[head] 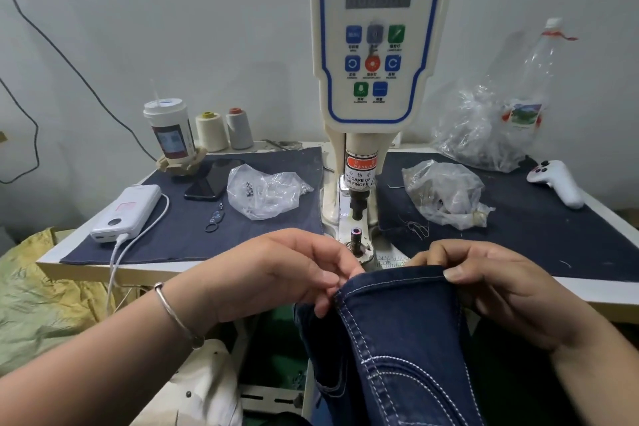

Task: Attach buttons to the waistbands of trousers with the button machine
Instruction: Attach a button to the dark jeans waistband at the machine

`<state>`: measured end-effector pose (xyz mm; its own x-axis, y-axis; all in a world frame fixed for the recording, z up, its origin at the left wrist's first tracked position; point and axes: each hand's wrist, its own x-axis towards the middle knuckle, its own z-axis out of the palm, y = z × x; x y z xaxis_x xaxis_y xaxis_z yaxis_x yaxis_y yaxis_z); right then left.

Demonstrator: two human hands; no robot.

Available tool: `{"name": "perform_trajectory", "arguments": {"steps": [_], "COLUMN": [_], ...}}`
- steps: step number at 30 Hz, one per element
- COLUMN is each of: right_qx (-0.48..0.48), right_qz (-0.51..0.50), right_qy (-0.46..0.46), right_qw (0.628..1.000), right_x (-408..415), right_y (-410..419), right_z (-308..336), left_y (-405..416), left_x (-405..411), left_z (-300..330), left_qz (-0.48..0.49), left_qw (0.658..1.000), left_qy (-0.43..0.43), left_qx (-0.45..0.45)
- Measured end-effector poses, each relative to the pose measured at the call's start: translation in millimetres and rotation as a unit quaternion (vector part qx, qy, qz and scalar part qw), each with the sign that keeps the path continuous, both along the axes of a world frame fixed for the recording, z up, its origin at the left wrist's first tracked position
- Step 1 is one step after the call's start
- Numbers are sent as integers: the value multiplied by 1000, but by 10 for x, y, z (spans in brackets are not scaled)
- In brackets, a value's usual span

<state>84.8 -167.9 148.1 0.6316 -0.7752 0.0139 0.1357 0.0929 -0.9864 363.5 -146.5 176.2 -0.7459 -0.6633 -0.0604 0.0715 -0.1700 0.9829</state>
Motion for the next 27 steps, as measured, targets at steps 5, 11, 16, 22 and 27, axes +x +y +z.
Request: {"name": "perform_trajectory", "arguments": {"steps": [5,11,16,22,27], "right_qx": [-19,-11,2,30,47], "right_qz": [-18,-72,-101,-115,-123], "right_qy": [93,102,59,69,55], "right_qw": [995,992,993,991,990], "right_x": [79,271,323,352,373], "right_y": [-136,-490,-732,-894,-981], "right_z": [6,-73,-223,-439,-546], "left_y": [-123,-378,-629,-790,-866], "left_x": [33,74,28,10,27], "left_z": [-169,-382,-476,-679,-789], "left_qz": [127,208,243,255,260], "left_qw": [974,953,941,947,952], "left_qy": [-155,-167,-191,-158,-125], "left_qx": [-107,-143,-135,-117,-102]}}
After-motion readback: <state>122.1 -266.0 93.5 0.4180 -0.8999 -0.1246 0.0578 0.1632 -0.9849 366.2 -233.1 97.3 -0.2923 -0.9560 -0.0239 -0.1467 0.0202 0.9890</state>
